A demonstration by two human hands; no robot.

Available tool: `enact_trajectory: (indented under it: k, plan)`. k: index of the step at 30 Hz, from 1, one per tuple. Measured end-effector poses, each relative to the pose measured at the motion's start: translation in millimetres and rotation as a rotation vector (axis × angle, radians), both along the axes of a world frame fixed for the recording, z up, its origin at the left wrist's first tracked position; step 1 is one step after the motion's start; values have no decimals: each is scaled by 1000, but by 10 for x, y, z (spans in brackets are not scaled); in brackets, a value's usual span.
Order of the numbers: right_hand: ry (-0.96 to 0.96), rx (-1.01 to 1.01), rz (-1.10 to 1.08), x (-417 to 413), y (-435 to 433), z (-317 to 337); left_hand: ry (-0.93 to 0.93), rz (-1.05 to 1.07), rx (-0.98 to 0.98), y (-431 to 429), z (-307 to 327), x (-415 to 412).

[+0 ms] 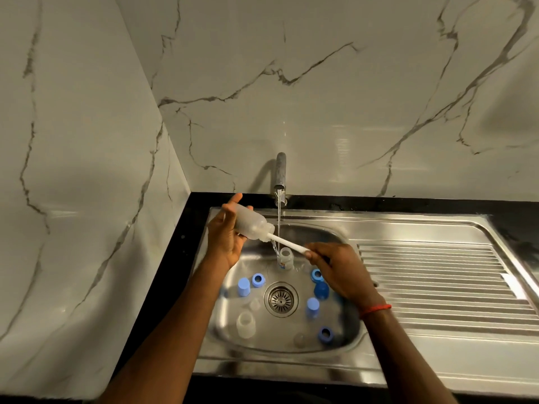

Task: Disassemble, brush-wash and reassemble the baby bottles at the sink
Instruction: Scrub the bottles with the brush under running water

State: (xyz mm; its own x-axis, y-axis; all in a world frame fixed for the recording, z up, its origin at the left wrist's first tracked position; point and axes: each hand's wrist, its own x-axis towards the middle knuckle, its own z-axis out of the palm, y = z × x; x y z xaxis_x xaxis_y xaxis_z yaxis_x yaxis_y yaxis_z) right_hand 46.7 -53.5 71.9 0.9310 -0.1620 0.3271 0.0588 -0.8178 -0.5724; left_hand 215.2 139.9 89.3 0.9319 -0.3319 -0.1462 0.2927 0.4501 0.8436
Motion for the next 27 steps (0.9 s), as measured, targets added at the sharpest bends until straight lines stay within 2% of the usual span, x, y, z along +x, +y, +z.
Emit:
enact_trajectory:
  k: [1,3,6,9,13,17,20,24,27]
  plan:
    - [52,146,28,-9,4,-4,-9,15,-22,7,-4,12]
    - [112,304,56,-41,19,-8,7,43,-49,28,-27,40]
    - [164,333,87,-93,-42,38,59,57,-81,67,-69,66]
    - [116,77,4,-67,-167,92,84,103,-20,73,-145,28]
    - [-150,-421,-244,-9,-12,59,107,173,111,-15,-172,-71]
    - [-198,-529,-320,-9,138,3,15,203,327,-73,-47,-42]
    - [-147,-455,-195,31,83,27,12,202,344,-65,-30,32]
    - [194,-52,122,95,-56,189,101,169,293,-22,-40,11]
    - [264,150,138,116,-45,226,151,144,230,18,-48,2]
